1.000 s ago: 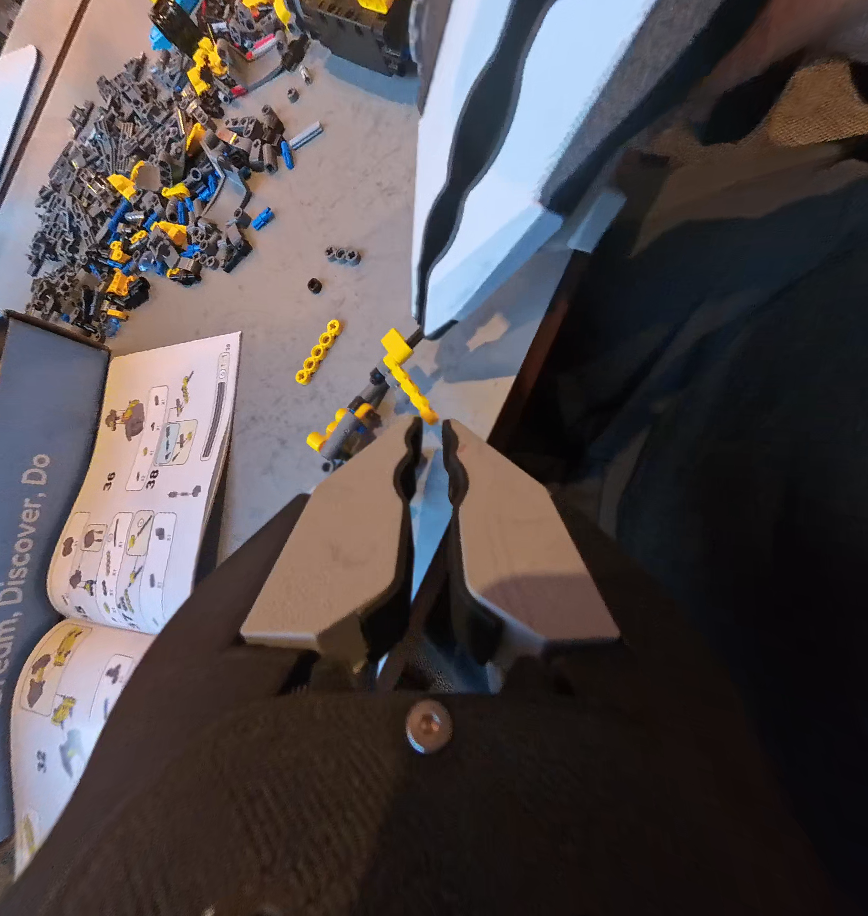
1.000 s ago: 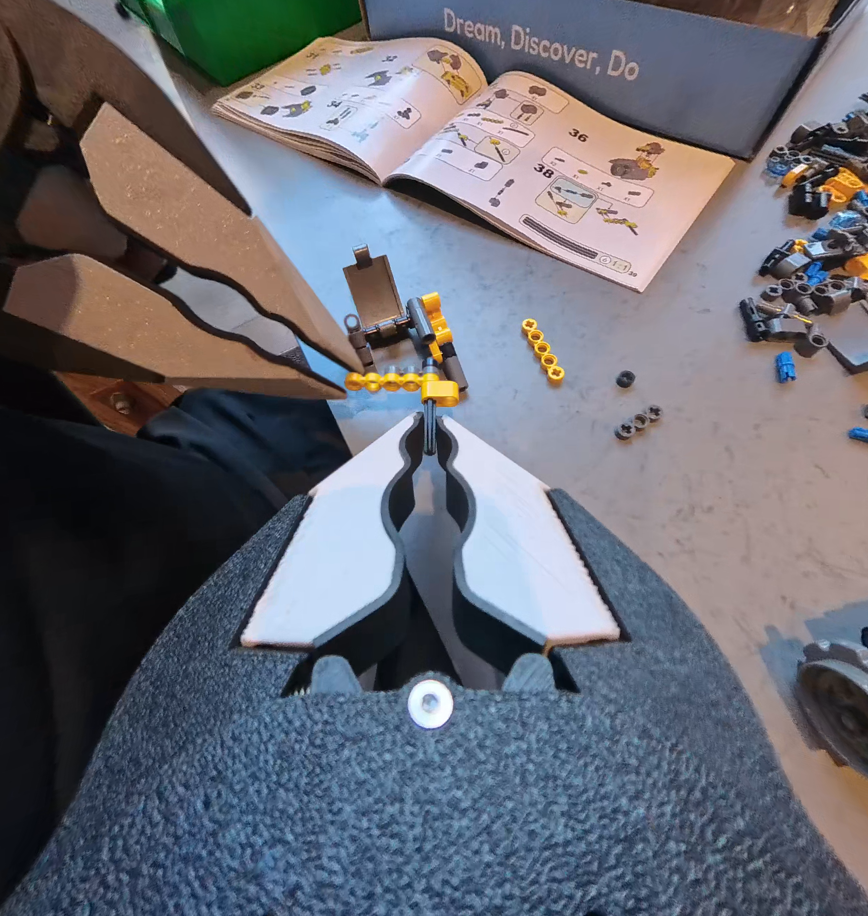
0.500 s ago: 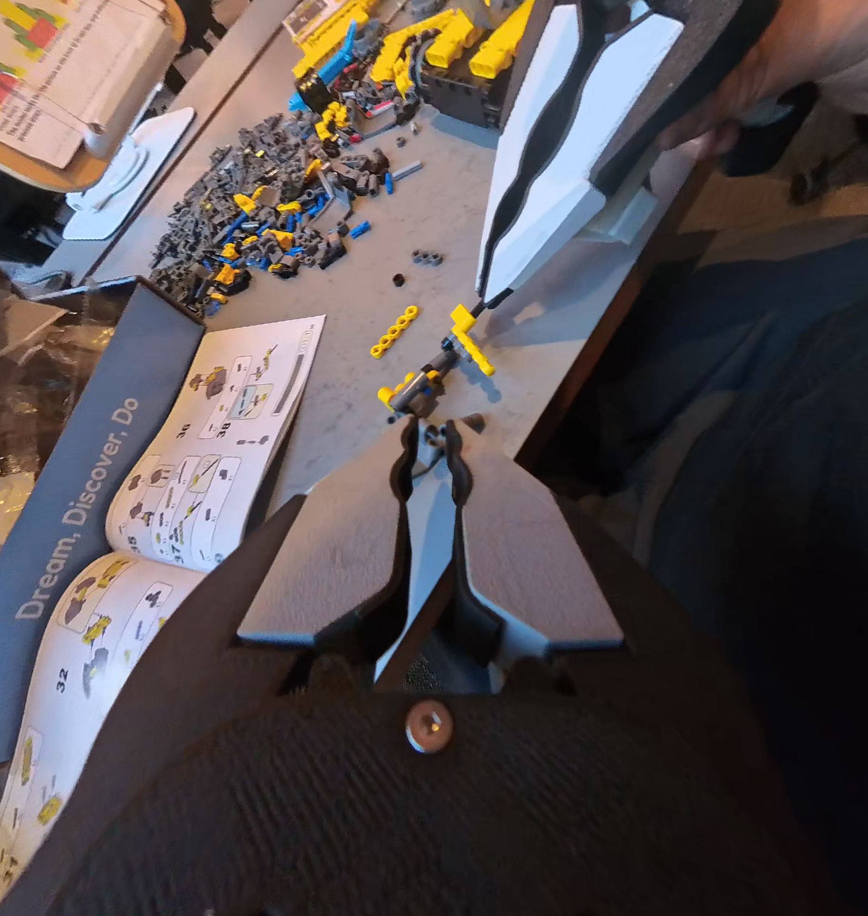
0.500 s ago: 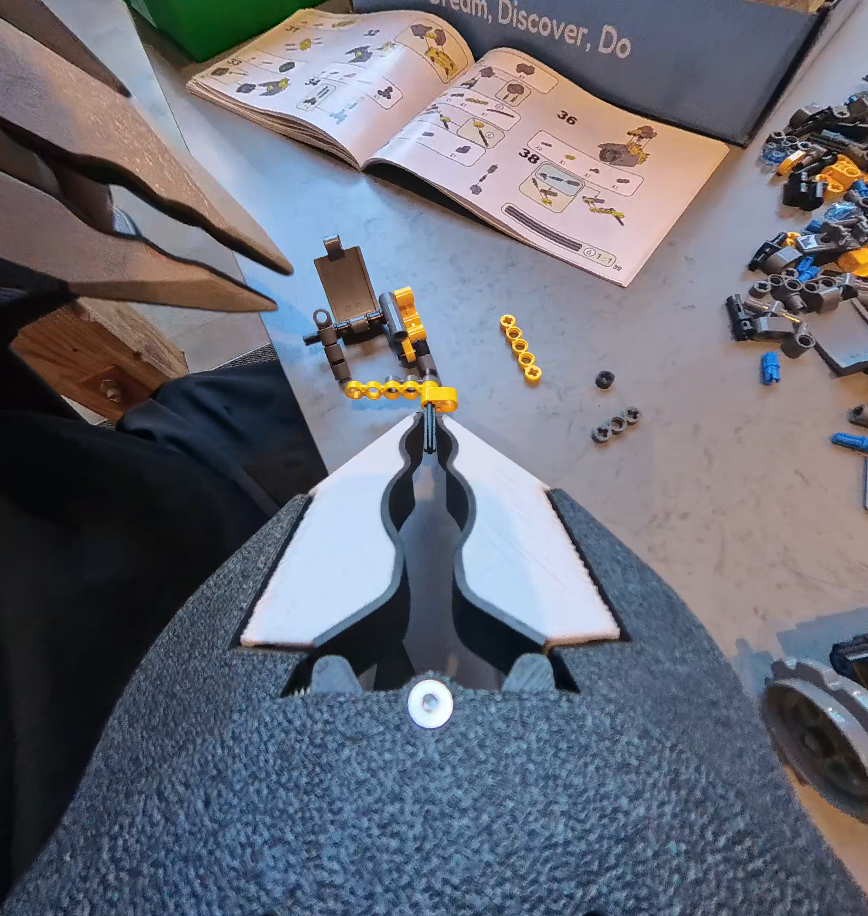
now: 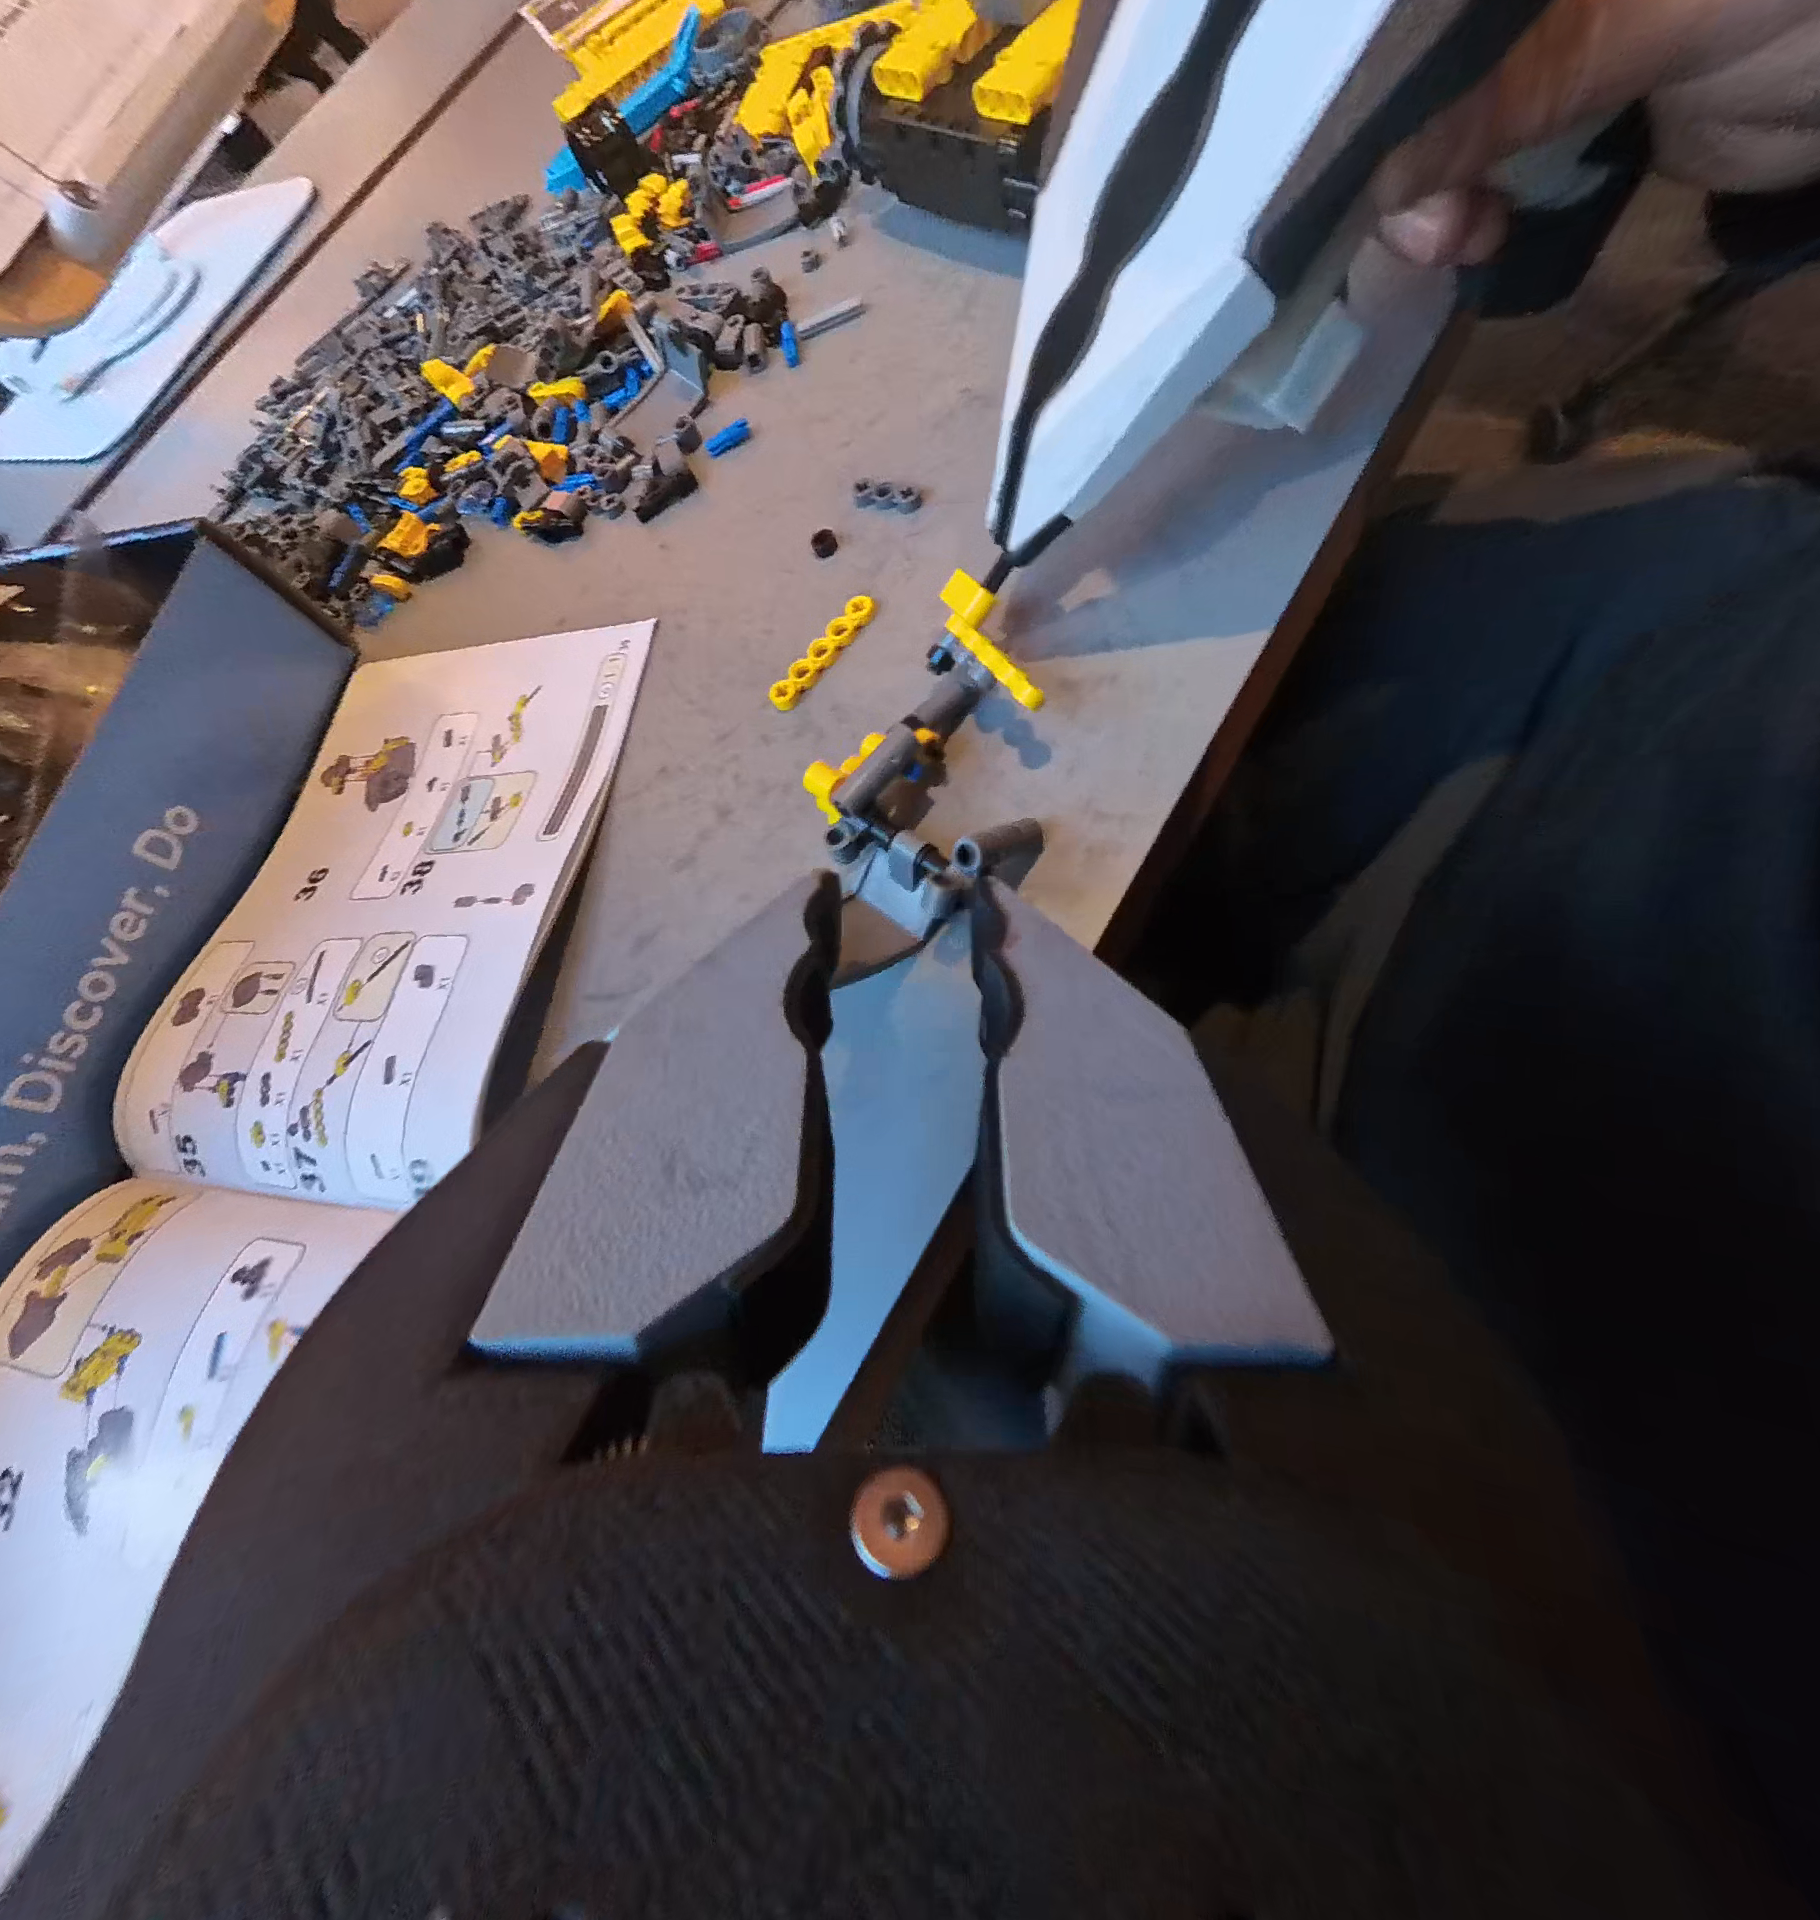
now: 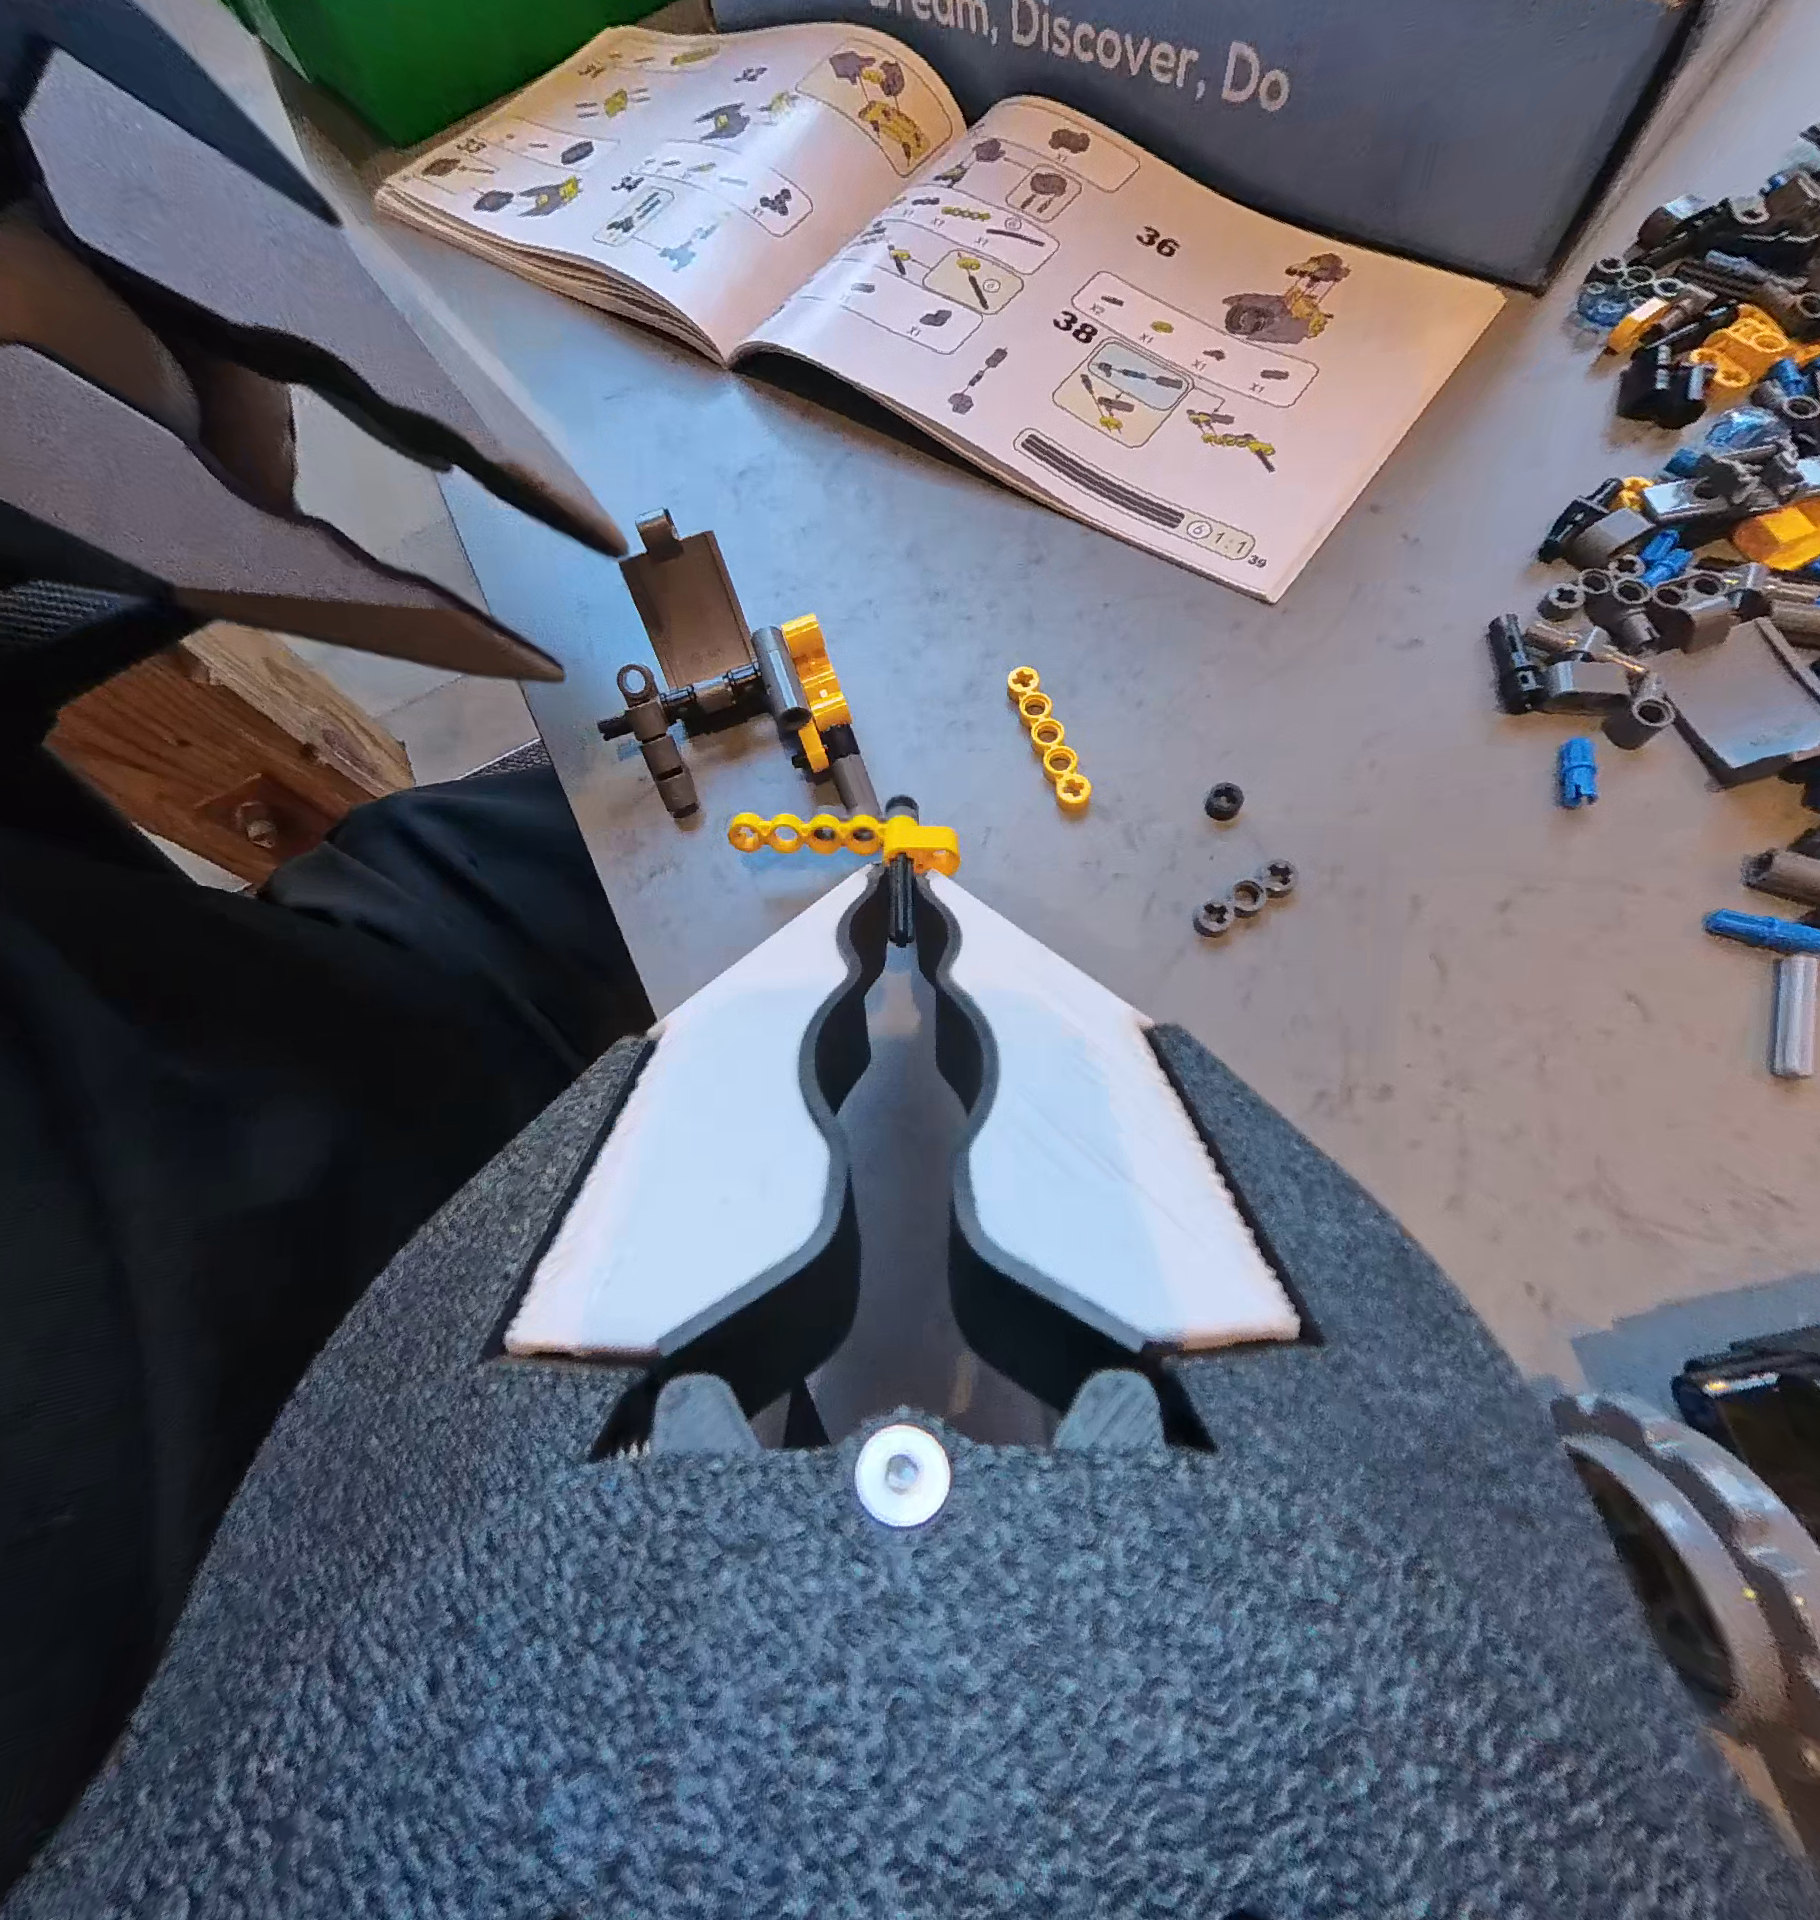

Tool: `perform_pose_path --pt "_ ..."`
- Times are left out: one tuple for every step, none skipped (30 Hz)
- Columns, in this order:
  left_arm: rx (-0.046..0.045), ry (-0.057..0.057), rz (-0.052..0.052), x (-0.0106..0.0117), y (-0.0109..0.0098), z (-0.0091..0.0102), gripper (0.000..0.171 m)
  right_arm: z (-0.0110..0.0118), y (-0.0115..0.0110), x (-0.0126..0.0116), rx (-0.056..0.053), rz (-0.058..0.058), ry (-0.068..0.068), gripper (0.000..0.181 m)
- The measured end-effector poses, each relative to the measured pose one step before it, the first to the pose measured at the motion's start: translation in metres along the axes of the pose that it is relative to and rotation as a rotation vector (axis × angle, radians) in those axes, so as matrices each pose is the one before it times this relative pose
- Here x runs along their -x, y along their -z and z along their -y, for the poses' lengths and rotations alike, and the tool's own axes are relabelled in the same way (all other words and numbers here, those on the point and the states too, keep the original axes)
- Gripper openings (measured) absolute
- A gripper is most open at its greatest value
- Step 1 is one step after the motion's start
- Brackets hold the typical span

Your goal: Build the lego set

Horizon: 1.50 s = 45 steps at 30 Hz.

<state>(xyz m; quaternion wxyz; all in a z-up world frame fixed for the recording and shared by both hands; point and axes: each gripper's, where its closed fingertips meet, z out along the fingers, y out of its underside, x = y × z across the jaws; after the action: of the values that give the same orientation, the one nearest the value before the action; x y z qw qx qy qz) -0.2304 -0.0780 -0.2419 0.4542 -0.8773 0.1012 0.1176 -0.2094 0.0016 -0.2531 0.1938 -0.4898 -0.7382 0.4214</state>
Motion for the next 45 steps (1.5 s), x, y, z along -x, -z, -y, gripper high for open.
perform_pose_path --pt "0.00101 0.0007 -0.0310 -0.00533 -0.00184 -0.00041 0.024 0.00046 0.00143 -0.00141 -0.0006 -0.0015 0.0005 0.004" --pt "0.00433 0.0033 -0.0434 -0.00749 -0.00240 -0.00026 0.024 0.00078 0.00199 -0.00282 -0.0022 -0.0114 0.0069 0.003" --pt "0.00116 0.0034 -0.0208 -0.00465 -0.00272 0.00054 0.025 0.00155 0.00226 -0.00400 -0.0057 -0.0173 0.0111 0.001" --pt "-0.00676 -0.0006 -0.0198 -0.00494 -0.00271 0.00180 0.024 0.00168 0.00202 -0.00400 -0.0062 -0.0141 0.0089 0.000" --pt "-0.00682 -0.0031 -0.0261 -0.00579 -0.00237 0.00221 0.025 0.00140 0.00105 -0.00319 -0.0047 -0.0047 0.0028 0.000" --pt "-0.00523 -0.0079 -0.0120 -0.00329 -0.00174 0.00212 0.025 0.00092 0.00025 -0.00224 -0.0025 0.0027 -0.0029 0.000" --pt "-0.00258 -0.0134 0.0030 -0.00071 -0.00055 0.00147 0.025 0.00017 -0.00046 -0.00157 -0.0008 0.0059 -0.0049 0.000" --pt "-0.00370 -0.0128 0.0081 0.00061 0.00044 0.00080 0.024 -0.00095 -0.00136 -0.00139 0.0018 0.0045 -0.0040 0.000" --pt "0.00045 -0.0044 0.0050 0.00100 0.00094 -0.00035 0.024 -0.00315 -0.00213 -0.00121 0.0142 0.0038 -0.0032 0.000" --pt "0.00782 0.0044 0.0083 0.00224 0.00108 -0.00193 0.024 -0.00366 -0.00192 0.00000 0.0239 0.0094 -0.0038 0.000" --pt "0.01332 0.0079 0.0083 0.00267 0.00115 -0.00320 0.024 -0.00155 -0.00074 0.00085 0.0122 0.0114 0.0012 0.000" --pt "0.01267 0.0082 0.0046 0.00209 0.00139 -0.00331 0.024 0.00018 0.00057 0.00004 -0.0023 0.0039 0.0045 0.000" --pt "0.00937 0.0071 0.0053 0.00194 0.00151 -0.00291 0.023 0.00040 0.00164 -0.00028 -0.0048 0.0043 0.0057 0.001" --pt "0.00788 0.0057 0.0052 0.00176 0.00152 -0.00259 0.023 -0.00050 0.00227 -0.00051 -0.0005 0.0061 0.0065 0.003" --pt "0.00960 0.0056 0.0056 0.00146 0.00138 -0.00238 0.023 -0.00156 0.00257 -0.00099 0.0045 0.0064 0.0033 0.005" --pt "0.00505 0.0047 0.0022 0.00061 0.00090 -0.00148 0.022 -0.00244 0.00214 -0.00129 0.0091 0.0059 -0.0025 0.007" --pt "0.00340 0.0040 -0.0036 -0.00065 0.00030 -0.00110 0.022 -0.00331 0.00140 -0.00045 0.0145 0.0111 -0.0069 0.012" --pt "0.00600 0.0024 -0.0052 -0.00120 -0.00060 -0.00109 0.022 -0.00389 0.00050 0.00088 0.0187 0.0167 -0.0090 0.016" --pt "0.00636 -0.0016 -0.0048 -0.00146 -0.00142 -0.00092 0.022 -0.00376 0.00003 0.00107 0.0166 0.0123 -0.0062 0.017" --pt "0.00432 -0.0038 -0.0038 -0.00153 -0.00191 -0.00047 0.022 -0.00313 -0.00029 0.00079 0.0119 0.0037 -0.0009 0.017" --pt "0.00431 -0.0034 -0.0041 -0.00178 -0.00223 0.00001 0.022 -0.00322 -0.00073 0.00051 0.0134 0.0001 0.0014 0.017" --pt "0.00332 -0.0039 -0.0059 -0.00209 -0.00240 0.00055 0.023 -0.00300 -0.00090 0.00010 0.0166 -0.0025 0.0001 0.017" --pt "0.00296 -0.0041 -0.0085 -0.00269 -0.00264 0.00075 0.023 -0.00182 -0.00080 -0.00017 0.0117 -0.0027 -0.0012 0.018" --pt "0.00154 -0.0051 -0.0080 -0.00256 -0.00284 0.00119 0.024 -0.00070 -0.00064 0.00059 0.0064 0.0040 -0.0012 0.017" --pt "-0.00070 -0.0086 -0.0038 -0.00190 -0.00275 0.00189 0.023 -0.00025 -0.00084 0.00138 0.0048 0.0097 -0.0011 0.017" --pt "-0.00011 -0.0112 -0.0013 -0.00152 -0.00201 0.00194 0.024 -0.00012 -0.00103 0.00193 0.0049 0.0123 -0.0010 0.016" --pt "-0.00068 -0.0103 0.0006 -0.00112 -0.00092 0.00192 0.024 0.00041 -0.00120 0.00288 0.0024 0.0132 0.0015 0.016" --pt "-0.00720 -0.0067 -0.0008 -0.00119 0.00021 0.00240 0.024 0.00090 -0.00105 0.00339 -0.0009 0.0108 0.0060 0.015" --pt "-0.00991 -0.0021 -0.0019 -0.00101 0.00118 0.00222 0.023 0.00073 -0.00100 0.00350 -0.0007 0.0079 0.0113 0.015" --pt "-0.00777 0.0010 -0.0009 -0.00060 0.00180 0.00122 0.023 0.00025 -0.00064 0.00209 0.0011 -0.0014 0.0146 0.015" --pt "-0.00784 0.0033 0.0012 0.00005 0.00220 0.00059 0.023 -0.00016 -0.00008 -0.00041 0.0008 -0.0153 0.0140 0.015" --pt "-0.01126 0.0060 -0.0013 -0.00019 0.00257 0.00075 0.023 -0.00004 0.00064 -0.00126 -0.0016 -0.0140 0.0094 0.015" --pt "-0.01407 0.0078 -0.0020 -0.00010 0.00291 0.00092 0.023 0.00012 0.00087 -0.00077 -0.0049 -0.0043 0.0012 0.015" --pt "-0.01690 0.0076 -0.0027 -0.00010 0.00323 0.00135 0.022 0.00047 0.00126 -0.00099 -0.0074 0.0002 -0.0060 0.015" --pt "-0.01984 0.0061 -0.0028 -0.00006 0.00335 0.00175 0.022 0.00069 0.00157 -0.00118 -0.0092 0.0011 -0.0064 0.015" --pt "-0.01754 0.0035 0.0034 0.00123 0.00343 0.00127 0.022 0.00079 0.00193 -0.00123 -0.0094 0.0014 -0.0023 0.016" --pt "-0.01469 0.0010 0.0135 0.00322 0.00339 0.00079 0.022 0.00051 0.00192 -0.00113 -0.0063 0.0008 0.0011 0.016" --pt "-0.01420 0.0012 0.0164 0.00440 0.00348 0.00042 0.021 0.00054 0.00219 -0.00130 -0.0033 -0.0014 0.0029 0.017" --pt "-0.01273 0.0058 0.0209 0.00580 0.00327 -0.00018 0.021 0.00060 0.00220 -0.00144 -0.0025 -0.0025 0.0033 0.017" --pt "-0.00770 0.0117 0.0266 0.00754 0.00279 -0.00116 0.020 0.00086 0.00197 -0.00100 -0.0020 -0.0005 0.0024 0.017" --pt "0.00011 0.0167 0.0232 0.00768 0.00217 -0.00238 0.020 0.00042 0.00151 -0.00110 0.0011 0.0001 -0.0006 0.017" --pt "0.00187 0.0182 0.0162 0.00661 0.00146 -0.00269 0.020 -0.00017 0.00059 -0.00130 0.0046 0.0007 -0.0037 0.017" --pt "0.00646 0.0161 0.0046 0.00460 0.00067 -0.00328 0.021 -0.00126 -0.00071 -0.00080 0.0098 0.0045 -0.0067 0.017" --pt "0.01399 0.0137 -0.0005 0.00324 -0.00026 -0.00398 0.023 -0.00210 -0.00168 0.00052 0.0147 0.0121 -0.0087 0.018" --pt "0.01803 0.0103 0.0010 0.00276 -0.00084 -0.00442 0.025 -0.00192 -0.00222 0.00144 0.0140 0.0147 -0.0063 0.018"
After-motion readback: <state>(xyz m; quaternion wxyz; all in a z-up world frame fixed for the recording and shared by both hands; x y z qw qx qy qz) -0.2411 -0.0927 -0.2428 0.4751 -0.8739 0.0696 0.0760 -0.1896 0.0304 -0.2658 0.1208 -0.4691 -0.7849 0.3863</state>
